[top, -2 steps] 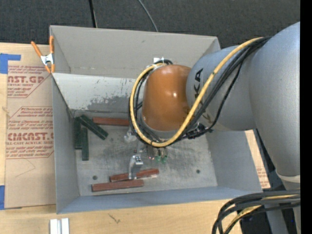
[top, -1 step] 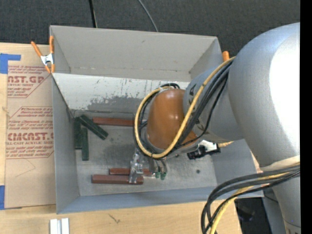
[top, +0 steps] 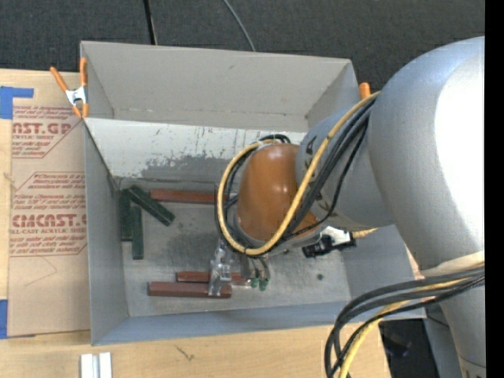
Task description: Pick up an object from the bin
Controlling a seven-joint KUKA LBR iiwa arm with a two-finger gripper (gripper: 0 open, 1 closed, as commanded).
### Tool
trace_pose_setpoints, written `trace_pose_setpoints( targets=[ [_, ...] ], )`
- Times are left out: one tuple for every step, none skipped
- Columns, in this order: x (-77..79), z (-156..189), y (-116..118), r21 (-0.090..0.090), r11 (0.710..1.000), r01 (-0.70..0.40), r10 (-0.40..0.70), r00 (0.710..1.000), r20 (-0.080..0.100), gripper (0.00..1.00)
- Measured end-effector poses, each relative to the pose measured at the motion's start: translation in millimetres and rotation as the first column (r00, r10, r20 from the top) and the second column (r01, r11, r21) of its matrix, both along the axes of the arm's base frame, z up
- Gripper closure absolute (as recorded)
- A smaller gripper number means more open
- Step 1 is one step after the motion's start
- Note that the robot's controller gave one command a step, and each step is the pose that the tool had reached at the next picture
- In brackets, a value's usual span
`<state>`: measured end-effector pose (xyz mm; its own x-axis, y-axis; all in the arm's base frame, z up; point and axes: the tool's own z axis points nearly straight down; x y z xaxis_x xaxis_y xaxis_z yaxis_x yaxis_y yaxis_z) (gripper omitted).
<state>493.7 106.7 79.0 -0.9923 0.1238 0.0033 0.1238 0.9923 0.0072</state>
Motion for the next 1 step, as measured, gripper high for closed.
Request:
trace_pose_setpoints(
  targets=[
    [-8.7,183.6,16.2,-0.004,0.999,0.048,-0.048,0.999,0.01,1.0]
  ],
)
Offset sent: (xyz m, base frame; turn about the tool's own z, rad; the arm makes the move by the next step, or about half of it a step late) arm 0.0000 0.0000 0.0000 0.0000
